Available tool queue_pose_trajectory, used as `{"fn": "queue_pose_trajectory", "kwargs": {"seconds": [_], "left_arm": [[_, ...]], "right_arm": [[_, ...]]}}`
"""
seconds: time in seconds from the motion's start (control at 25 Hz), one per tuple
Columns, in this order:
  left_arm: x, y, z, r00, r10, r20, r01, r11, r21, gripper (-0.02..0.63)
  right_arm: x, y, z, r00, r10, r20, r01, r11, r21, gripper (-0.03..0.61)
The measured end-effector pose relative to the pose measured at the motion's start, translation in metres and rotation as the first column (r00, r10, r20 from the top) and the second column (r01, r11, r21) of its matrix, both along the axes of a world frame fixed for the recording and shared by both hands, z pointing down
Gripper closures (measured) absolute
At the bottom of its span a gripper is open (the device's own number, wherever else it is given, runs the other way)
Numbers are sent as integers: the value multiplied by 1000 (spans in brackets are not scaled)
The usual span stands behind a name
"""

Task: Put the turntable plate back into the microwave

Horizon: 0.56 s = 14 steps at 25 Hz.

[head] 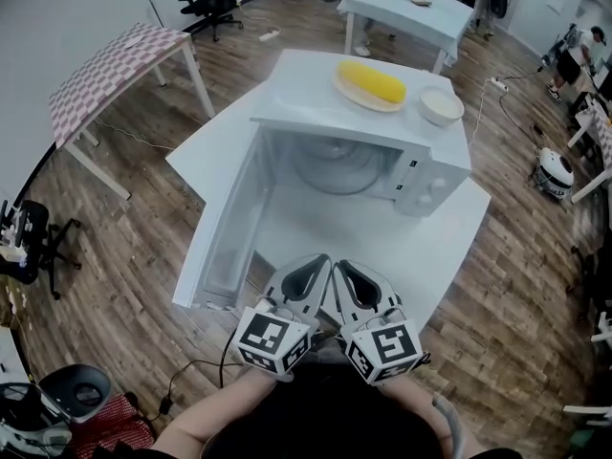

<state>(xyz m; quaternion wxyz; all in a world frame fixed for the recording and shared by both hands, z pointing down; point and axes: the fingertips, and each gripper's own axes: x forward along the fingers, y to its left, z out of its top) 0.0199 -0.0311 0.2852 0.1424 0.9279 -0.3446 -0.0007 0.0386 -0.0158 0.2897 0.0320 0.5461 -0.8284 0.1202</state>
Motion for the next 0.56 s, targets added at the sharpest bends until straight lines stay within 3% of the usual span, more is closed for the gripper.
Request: {"fn": "queue_pose_trajectory", "kwargs": {"seconds": [0.2,0.56], "left_arm": [[1,0,-4,1000,21,-12,-21,1000,18,600],[7,3,-7,999,20,43,-25,993,116,600]], "right_arm": [[-3,5,-6,999,2,-40,0,999,40,538],[3,6,-5,998,36,-52,-34,998,52,540]]}}
